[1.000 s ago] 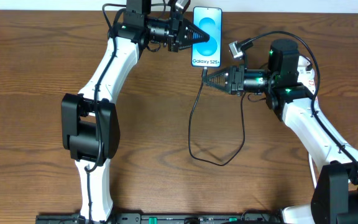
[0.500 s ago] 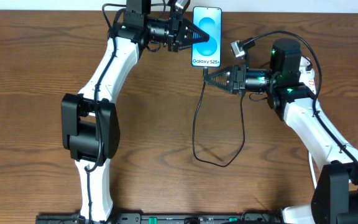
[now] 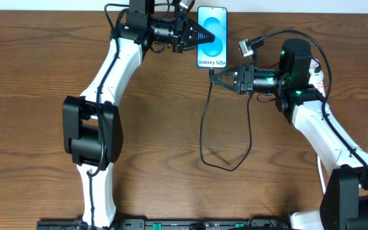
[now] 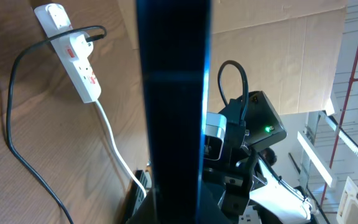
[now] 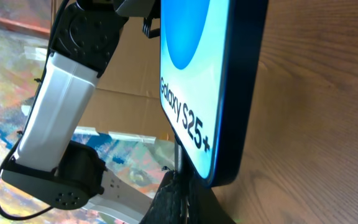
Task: Plug charger to phone and switch on socket
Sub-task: 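Push the plug up into the phone's port with the right gripper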
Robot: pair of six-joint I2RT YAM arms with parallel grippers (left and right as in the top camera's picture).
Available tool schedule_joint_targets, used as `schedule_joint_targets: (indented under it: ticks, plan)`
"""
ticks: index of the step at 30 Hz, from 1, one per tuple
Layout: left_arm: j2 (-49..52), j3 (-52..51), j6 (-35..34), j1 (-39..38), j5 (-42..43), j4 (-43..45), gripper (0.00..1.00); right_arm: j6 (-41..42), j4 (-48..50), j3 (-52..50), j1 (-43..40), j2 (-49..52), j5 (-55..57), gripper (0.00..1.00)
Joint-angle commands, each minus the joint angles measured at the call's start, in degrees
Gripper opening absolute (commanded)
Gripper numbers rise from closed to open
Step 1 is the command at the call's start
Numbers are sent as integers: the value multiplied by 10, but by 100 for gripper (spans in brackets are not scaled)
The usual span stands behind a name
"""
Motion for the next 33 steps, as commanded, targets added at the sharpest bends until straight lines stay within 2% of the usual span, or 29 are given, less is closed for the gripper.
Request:
schedule_joint_targets:
  ticks: [1, 9, 10, 11, 12, 13, 18, 21, 22, 23, 26, 30, 33]
  plan:
    - [-25, 7, 8, -4, 34, 2, 8, 4, 10, 5, -10, -3, 33, 1]
    - [-25, 7, 8, -7, 34, 2, 7, 4, 10, 5, -10, -3, 45, 1]
    - [-25, 7, 8, -7, 34, 2, 7, 4, 10, 5, -10, -3, 41, 5]
    - [-25, 7, 8, -7, 34, 2, 7, 3, 10, 5, -9, -3, 41, 13]
    - [-25, 7, 8, -6, 33, 2, 7, 2, 10, 5, -7, -3, 41, 27]
    - [-25, 7, 8, -1, 33, 2, 7, 2, 10, 5, -5, -3, 41, 36]
    - [-25, 7, 8, 14, 24, 0, 7, 2, 5, 5, -5, -3, 42, 57]
    - [-24, 6, 10, 14, 10, 0, 7, 2, 0, 5, -5, -3, 44, 81]
    - [-23, 6, 11, 14, -7, -2, 7, -1, -6, 5, -5, -3, 47, 92]
    - [-22, 6, 11, 14, -14, -4, 7, -3, -10, 5, -5, -3, 48, 96]
    - [-19, 6, 13, 14, -38, -25, 7, -24, -46, 5, -6, -3, 61, 99]
    - [-11, 5, 85, 12, -47, -101, 7, -71, -101, 5, -6, -3, 78, 99]
    - [-9, 5, 155, 12, -99, -205, 7, -90, -128, 5, -6, -3, 90, 99]
